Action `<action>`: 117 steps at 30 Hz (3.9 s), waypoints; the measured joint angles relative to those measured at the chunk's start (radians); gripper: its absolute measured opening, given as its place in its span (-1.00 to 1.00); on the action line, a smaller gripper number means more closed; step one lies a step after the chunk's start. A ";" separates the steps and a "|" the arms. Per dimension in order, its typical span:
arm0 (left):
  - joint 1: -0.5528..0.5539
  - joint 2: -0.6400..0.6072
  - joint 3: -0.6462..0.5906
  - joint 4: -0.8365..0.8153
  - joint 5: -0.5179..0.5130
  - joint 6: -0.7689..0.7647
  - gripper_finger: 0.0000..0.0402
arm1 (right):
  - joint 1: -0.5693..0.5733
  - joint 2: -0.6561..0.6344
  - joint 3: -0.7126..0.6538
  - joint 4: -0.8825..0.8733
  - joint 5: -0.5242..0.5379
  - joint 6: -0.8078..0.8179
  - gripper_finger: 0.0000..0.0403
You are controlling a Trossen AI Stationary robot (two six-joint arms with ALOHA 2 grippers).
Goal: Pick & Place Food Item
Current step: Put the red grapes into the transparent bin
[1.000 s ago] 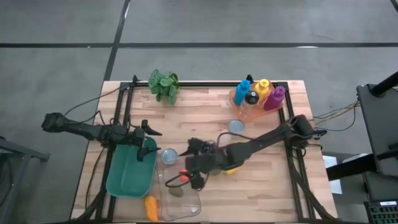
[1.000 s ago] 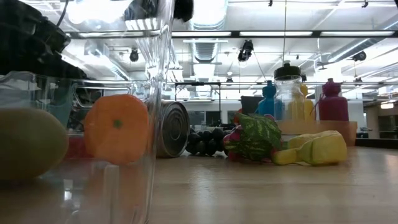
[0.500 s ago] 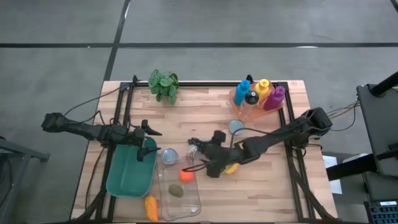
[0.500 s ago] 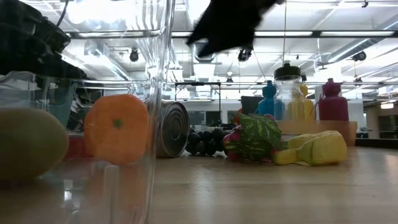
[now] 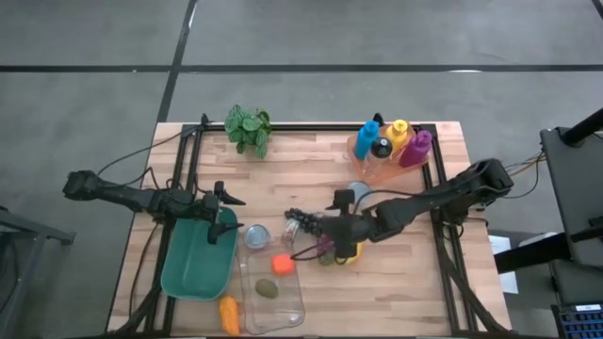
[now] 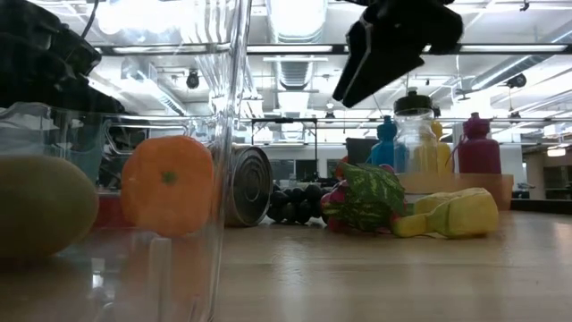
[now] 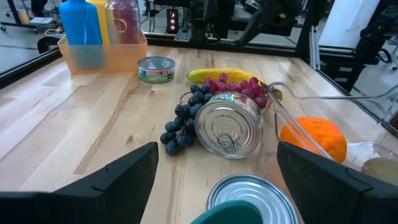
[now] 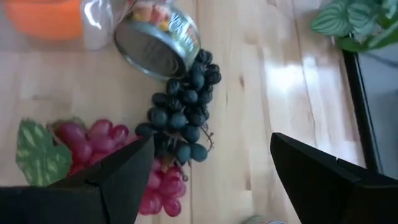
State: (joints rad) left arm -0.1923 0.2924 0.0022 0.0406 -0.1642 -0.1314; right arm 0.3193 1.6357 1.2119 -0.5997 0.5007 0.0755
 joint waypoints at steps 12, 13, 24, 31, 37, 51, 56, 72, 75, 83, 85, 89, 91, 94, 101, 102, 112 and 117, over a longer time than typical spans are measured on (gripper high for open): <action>0.000 0.000 0.000 0.000 0.000 0.000 0.67 | -0.041 -0.009 -0.010 0.010 -0.030 0.188 0.59; 0.000 0.000 0.000 0.000 0.000 0.000 0.67 | -0.037 -0.009 -0.008 0.011 -0.054 0.244 0.59; 0.000 0.000 0.000 0.000 0.000 0.000 0.67 | 0.082 -0.032 0.026 0.087 -0.041 0.634 0.59; 0.000 0.000 0.000 0.000 0.000 0.000 0.67 | 0.197 -0.061 -0.019 0.118 0.076 0.653 0.59; 0.000 0.000 0.000 0.000 0.000 0.000 0.67 | 0.283 -0.120 -0.142 0.202 0.183 0.728 0.59; 0.000 -0.001 0.000 0.000 0.000 0.000 0.67 | 0.462 -0.145 -0.615 0.968 0.429 0.657 0.59; 0.000 0.000 0.000 0.000 0.000 0.000 0.67 | 0.456 -0.094 -0.673 1.098 0.393 0.681 0.59; 0.000 -0.001 0.000 0.000 0.000 0.000 0.67 | 0.307 0.067 -0.600 1.156 0.043 0.863 0.59; 0.000 0.000 0.000 0.000 0.000 0.000 0.67 | 0.306 0.079 -0.600 1.159 0.037 0.870 0.59; 0.000 0.000 0.000 0.000 0.000 0.000 0.67 | 0.291 0.080 -0.607 1.153 0.016 0.935 0.59; 0.000 0.000 0.000 0.000 0.000 0.000 0.67 | 0.283 0.080 -0.608 1.127 0.004 0.967 0.59; 0.000 0.000 0.000 0.000 0.000 0.000 0.67 | 0.281 0.079 -0.610 1.127 -0.001 0.972 0.59; 0.000 0.000 0.000 0.000 0.000 0.000 0.67 | 0.279 0.079 -0.610 1.127 -0.006 0.972 0.59; 0.000 0.000 0.000 0.000 0.000 0.000 0.67 | 0.264 0.079 -0.608 1.131 -0.017 0.973 0.59; 0.000 0.000 0.000 0.000 0.000 0.000 0.67 | 0.230 0.080 -0.578 1.131 -0.091 0.920 0.59; 0.000 0.000 0.000 0.000 0.000 0.000 0.67 | 0.225 0.083 -0.575 1.131 -0.095 0.920 0.59; 0.000 0.000 0.000 0.000 0.000 0.000 0.67 | 0.172 0.165 -0.531 1.145 -0.186 0.895 0.59; 0.000 -0.001 0.000 0.000 0.000 0.000 0.67 | 0.167 0.160 -0.530 1.136 -0.193 0.869 0.59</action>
State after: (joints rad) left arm -0.1924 0.2916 0.0023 0.0406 -0.1642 -0.1314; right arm 0.4862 1.7960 0.6823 0.5358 0.3080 0.9445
